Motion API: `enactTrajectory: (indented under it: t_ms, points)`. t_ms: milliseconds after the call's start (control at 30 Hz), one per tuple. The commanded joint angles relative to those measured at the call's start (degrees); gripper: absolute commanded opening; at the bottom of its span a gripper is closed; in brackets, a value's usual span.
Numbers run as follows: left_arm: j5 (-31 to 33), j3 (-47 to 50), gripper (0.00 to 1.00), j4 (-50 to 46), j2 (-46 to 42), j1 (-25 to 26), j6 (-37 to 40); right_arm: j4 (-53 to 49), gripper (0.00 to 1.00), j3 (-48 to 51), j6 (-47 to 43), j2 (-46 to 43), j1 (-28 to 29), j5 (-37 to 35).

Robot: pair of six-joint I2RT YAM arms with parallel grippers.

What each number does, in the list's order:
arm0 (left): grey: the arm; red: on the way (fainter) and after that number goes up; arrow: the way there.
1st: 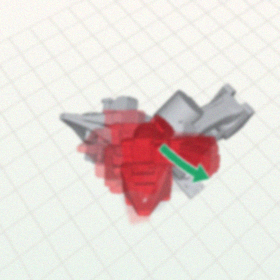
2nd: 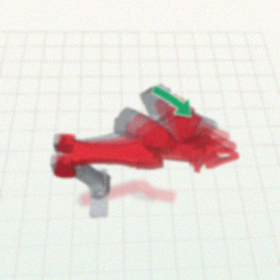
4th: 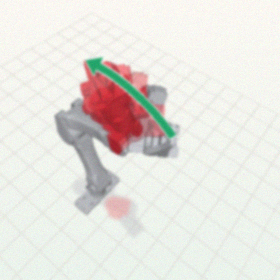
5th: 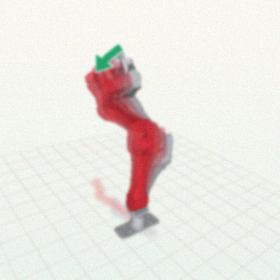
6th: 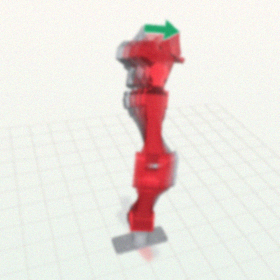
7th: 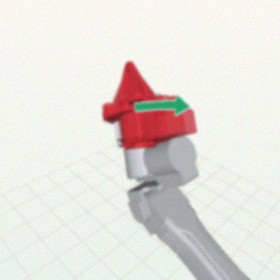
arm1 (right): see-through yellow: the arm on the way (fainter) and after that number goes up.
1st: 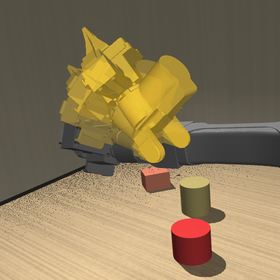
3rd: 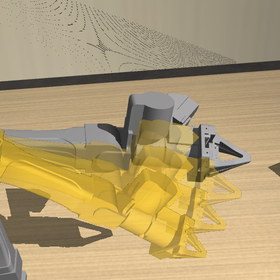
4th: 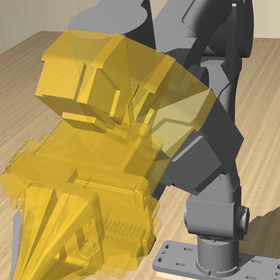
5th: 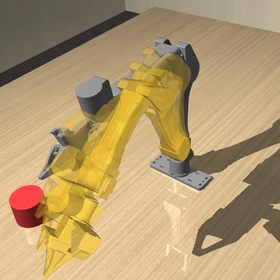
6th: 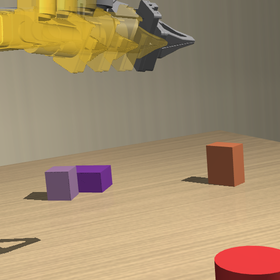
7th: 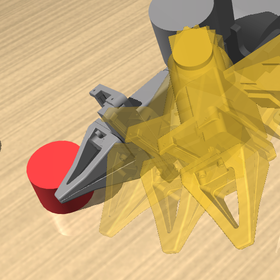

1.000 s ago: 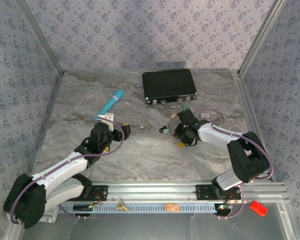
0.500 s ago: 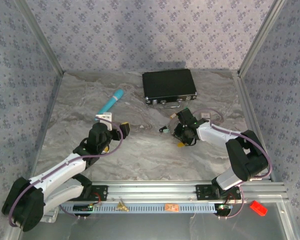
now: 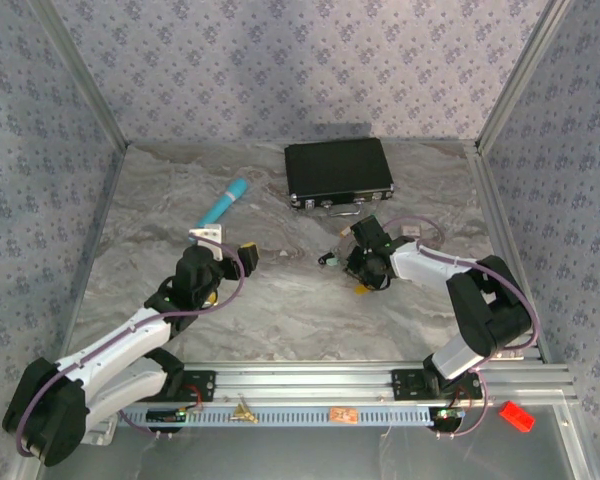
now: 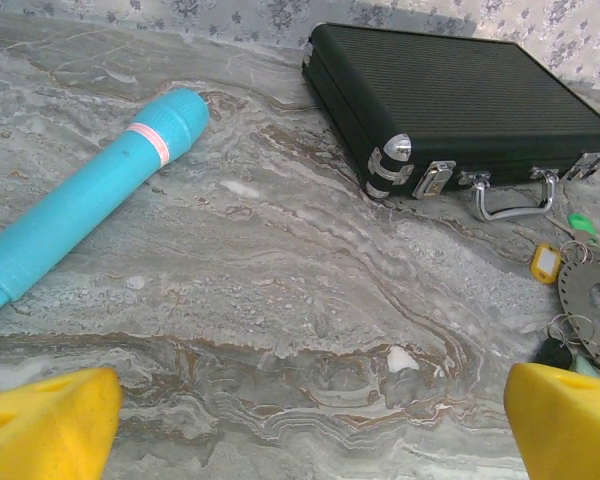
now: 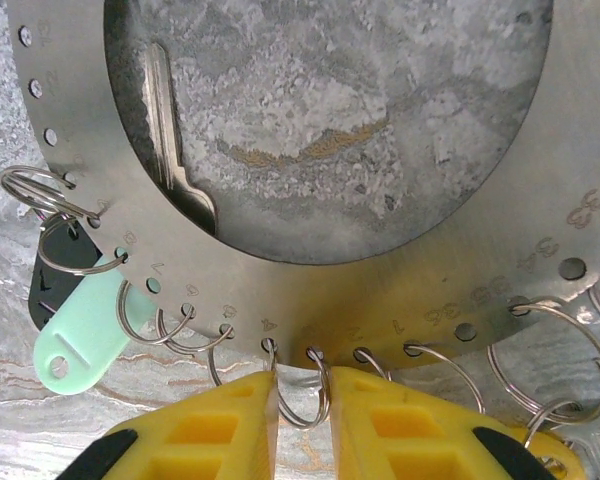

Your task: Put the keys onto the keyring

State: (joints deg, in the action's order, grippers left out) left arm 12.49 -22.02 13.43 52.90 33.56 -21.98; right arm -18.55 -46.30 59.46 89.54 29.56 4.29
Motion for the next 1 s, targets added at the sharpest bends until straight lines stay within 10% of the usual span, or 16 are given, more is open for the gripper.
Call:
enactTrajectory:
  t_ms: [0, 967]
  points:
    - [1.0, -0.7, 0.98, 0.1, -1.3, 0.4, 0.2, -0.9, 0.21, -0.6, -0.4, 1.1, 0.4, -1.4]
    - [-1.1, -0.3, 0.96, 3.7, -1.5, 1.4, 5.3, 1.9, 0.0, -0.6, 2.2, -1.3, 0.2, -0.7]
